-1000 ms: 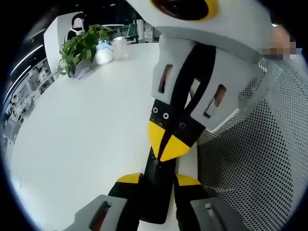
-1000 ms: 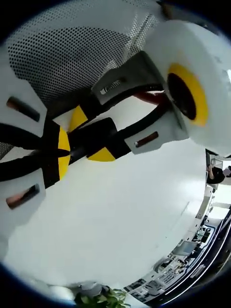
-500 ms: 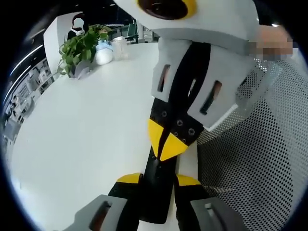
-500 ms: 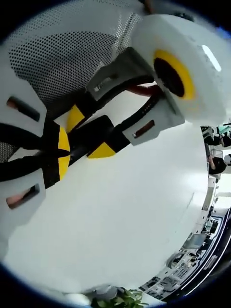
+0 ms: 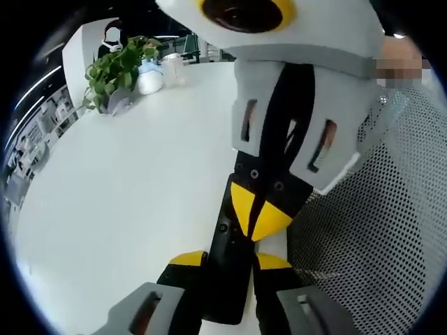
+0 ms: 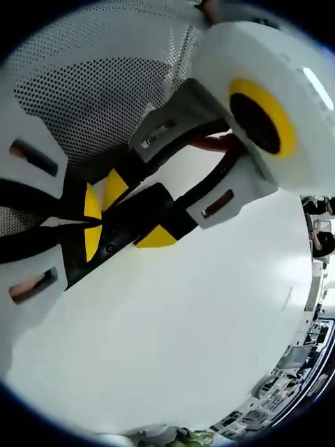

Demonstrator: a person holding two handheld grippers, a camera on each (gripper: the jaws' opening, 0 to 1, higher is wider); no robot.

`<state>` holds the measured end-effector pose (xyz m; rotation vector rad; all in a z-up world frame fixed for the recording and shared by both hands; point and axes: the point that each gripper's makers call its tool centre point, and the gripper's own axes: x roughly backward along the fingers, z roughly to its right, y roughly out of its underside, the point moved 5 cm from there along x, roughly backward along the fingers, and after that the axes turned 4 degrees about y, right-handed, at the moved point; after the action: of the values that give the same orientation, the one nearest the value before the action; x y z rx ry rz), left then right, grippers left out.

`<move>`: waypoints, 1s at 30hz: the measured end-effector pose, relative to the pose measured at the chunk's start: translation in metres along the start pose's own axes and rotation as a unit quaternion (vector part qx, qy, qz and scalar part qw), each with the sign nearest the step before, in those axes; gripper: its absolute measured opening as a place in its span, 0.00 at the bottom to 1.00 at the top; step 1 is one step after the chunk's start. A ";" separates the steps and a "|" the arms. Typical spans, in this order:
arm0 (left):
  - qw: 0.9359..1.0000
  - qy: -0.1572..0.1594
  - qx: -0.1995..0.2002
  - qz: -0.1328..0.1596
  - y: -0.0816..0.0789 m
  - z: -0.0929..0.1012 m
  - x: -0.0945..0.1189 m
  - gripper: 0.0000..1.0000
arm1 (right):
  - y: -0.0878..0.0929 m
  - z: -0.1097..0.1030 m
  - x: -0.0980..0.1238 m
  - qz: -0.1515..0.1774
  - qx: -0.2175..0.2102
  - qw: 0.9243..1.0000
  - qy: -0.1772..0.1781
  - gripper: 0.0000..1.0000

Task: Press the specified remote control buttons in sequence, fully releasing each button before pressing the next.

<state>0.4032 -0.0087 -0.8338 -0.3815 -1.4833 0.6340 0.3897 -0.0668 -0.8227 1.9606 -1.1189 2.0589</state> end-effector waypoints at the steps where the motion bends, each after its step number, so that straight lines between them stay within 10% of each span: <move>1: 1.000 0.000 0.000 0.000 0.000 0.000 0.000 0.26 | 0.000 0.000 0.000 0.001 -0.001 1.000 -0.001 0.00; 30: 1.000 0.001 0.002 0.005 0.000 0.000 0.000 0.26 | 0.001 0.000 -0.001 0.010 0.010 1.000 -0.003 0.00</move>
<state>0.4032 -0.0088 -0.8341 -0.3864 -1.4801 0.6433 0.3893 -0.0671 -0.8245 1.9731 -1.1285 2.0845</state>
